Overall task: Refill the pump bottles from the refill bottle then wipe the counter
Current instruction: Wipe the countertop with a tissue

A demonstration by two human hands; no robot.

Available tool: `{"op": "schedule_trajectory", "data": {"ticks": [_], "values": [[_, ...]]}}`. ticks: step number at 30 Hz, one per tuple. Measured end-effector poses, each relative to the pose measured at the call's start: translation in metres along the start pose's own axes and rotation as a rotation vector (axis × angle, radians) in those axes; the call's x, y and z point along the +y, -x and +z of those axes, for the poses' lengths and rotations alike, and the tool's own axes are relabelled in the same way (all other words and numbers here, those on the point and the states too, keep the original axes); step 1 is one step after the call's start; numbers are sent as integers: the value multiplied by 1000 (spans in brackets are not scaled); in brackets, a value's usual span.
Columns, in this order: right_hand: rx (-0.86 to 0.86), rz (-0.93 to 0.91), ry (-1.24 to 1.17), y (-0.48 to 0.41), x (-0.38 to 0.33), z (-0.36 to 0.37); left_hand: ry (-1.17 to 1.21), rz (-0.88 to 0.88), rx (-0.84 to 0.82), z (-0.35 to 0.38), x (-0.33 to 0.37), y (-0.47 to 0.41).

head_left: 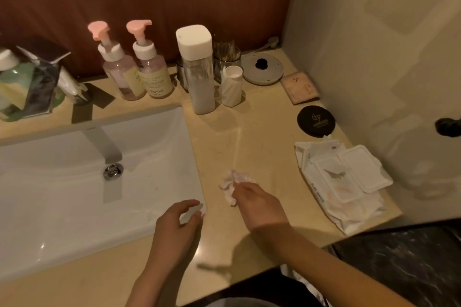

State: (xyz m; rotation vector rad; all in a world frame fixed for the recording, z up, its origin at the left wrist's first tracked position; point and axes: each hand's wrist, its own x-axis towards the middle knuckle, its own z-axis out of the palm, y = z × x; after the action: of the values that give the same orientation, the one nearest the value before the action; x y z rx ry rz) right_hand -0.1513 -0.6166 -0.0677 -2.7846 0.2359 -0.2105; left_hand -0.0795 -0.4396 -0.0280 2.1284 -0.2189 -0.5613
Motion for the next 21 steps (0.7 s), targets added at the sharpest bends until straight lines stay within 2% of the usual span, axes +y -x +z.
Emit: {"op": "schedule_trajectory", "data": {"ticks": [3,8,11,16,21], "values": [[89,-26,80,14,-5,-7,12,32,0,-6,-2,2],[58,94,84,1,-12,-4,31,55,2,-22,-9,5],[96,144,127,-27,-6,2,34,65,10,-31,-13,9],[135,271,51,-60,-6,7,79,71,-7,-45,-22,23],[146,172,-12,-20,-33,6,72,119,-36,-50,-30,30]]}}
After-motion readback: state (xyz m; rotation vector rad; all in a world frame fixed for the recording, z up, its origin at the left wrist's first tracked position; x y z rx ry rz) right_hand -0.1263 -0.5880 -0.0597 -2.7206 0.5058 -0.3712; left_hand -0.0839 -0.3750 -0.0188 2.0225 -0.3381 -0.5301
